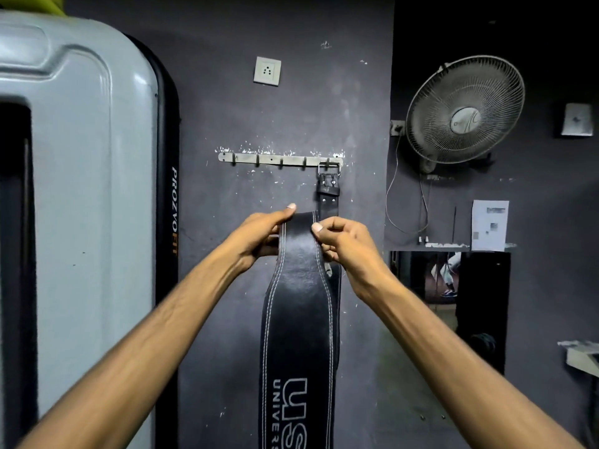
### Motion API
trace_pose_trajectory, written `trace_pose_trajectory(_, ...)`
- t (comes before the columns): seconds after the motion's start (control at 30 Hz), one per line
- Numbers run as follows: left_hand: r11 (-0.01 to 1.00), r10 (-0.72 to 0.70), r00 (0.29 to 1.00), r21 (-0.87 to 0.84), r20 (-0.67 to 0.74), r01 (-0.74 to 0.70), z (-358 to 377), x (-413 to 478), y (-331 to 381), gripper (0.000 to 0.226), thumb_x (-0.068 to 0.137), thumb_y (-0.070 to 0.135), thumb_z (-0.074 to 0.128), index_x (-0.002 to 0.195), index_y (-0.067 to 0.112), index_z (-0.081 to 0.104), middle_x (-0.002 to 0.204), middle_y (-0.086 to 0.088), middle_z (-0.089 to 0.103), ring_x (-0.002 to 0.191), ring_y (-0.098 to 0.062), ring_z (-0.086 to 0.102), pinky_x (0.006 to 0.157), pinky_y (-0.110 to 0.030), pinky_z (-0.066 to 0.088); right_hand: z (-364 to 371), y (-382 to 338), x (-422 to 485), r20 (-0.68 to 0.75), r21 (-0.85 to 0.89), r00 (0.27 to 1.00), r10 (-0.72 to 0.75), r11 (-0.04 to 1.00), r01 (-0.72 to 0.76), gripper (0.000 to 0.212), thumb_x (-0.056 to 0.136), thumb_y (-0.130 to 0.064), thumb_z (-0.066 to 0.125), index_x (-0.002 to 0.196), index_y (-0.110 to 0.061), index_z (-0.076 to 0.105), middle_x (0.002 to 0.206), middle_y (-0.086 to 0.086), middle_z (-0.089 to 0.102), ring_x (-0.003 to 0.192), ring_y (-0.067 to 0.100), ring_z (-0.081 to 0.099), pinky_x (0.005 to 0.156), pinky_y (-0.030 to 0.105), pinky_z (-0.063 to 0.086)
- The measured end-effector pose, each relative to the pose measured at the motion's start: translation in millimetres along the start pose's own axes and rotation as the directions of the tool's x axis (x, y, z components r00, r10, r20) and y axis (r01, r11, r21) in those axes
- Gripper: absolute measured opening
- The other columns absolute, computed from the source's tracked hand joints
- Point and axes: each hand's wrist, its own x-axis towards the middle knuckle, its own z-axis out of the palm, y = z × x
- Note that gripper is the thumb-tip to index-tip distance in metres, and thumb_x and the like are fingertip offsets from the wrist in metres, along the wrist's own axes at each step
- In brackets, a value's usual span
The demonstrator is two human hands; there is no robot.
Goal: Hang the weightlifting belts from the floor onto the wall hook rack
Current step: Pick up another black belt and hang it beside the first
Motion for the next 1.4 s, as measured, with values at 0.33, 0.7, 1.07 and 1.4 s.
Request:
trace_pose_trajectory(0.33, 0.976, 0.196, 0.981, 0.096, 0.014, -0.196, 8, 13, -33, 0.013, 0.091, 0.011, 0.068, 0.082, 0.014, 0.059, 0.068, 0.001, 0.058, 0.056, -0.007, 0.052, 0.051, -0.015, 0.045, -13, 5, 48, -0.040, 0.002, 0.977, 0.209, 0.978, -0.210, 0.030, 0.084, -0.048, 0.068, 0.087, -0.020, 0.057, 0.068, 0.002, 0.043, 0.051, 0.015, 0.040, 0.047, 0.022, 0.039)
trace_pose_trajectory(0.7, 0.967, 0.029, 0.996, 0.256, -0.079, -0.008, -13, 94, -61, 0.046, 0.093, 0.057, 0.053, 0.089, 0.014, 0.069, 0.072, 0.002, 0.074, 0.056, -0.014, 0.065, 0.052, -0.022, 0.049, -15, 95, 130, -0.186, 0.087, 0.977, 0.102, 0.992, -0.087, 0.014, 0.091, -0.011, 0.070, 0.079, -0.011, 0.062, 0.078, 0.012, 0.060, 0.067, 0.019, 0.054, 0.056, 0.025, 0.041)
trace_pose_trajectory(1.07, 0.975, 0.224, 0.920, 0.083, -0.321, -0.208, -5, 273, -94, 0.028, 0.099, 0.025, 0.058, 0.074, 0.013, 0.064, 0.049, 0.007, 0.065, 0.043, -0.003, 0.058, 0.044, -0.013, 0.046, -58, 164, 257, 0.098, 0.137, 0.995, 0.037, 0.989, -0.050, 0.019, 0.089, -0.012, 0.072, 0.079, -0.015, 0.057, 0.062, 0.002, 0.052, 0.048, 0.007, 0.044, 0.047, 0.019, 0.041)
trace_pose_trajectory(1.4, 0.845, 0.482, 0.810, 0.423, -0.335, -0.327, -10, 352, -110, 0.030, 0.081, 0.048, 0.069, 0.092, 0.025, 0.054, 0.084, -0.005, 0.073, 0.073, -0.027, 0.068, 0.070, -0.044, 0.059, -71, 172, 348, 0.013, 0.145, 0.996, -0.089, 0.986, 0.086, 0.060, 0.078, -0.023, 0.067, 0.132, -0.007, 0.048, 0.087, -0.004, 0.066, 0.069, 0.004, 0.062, 0.057, 0.019, 0.050)
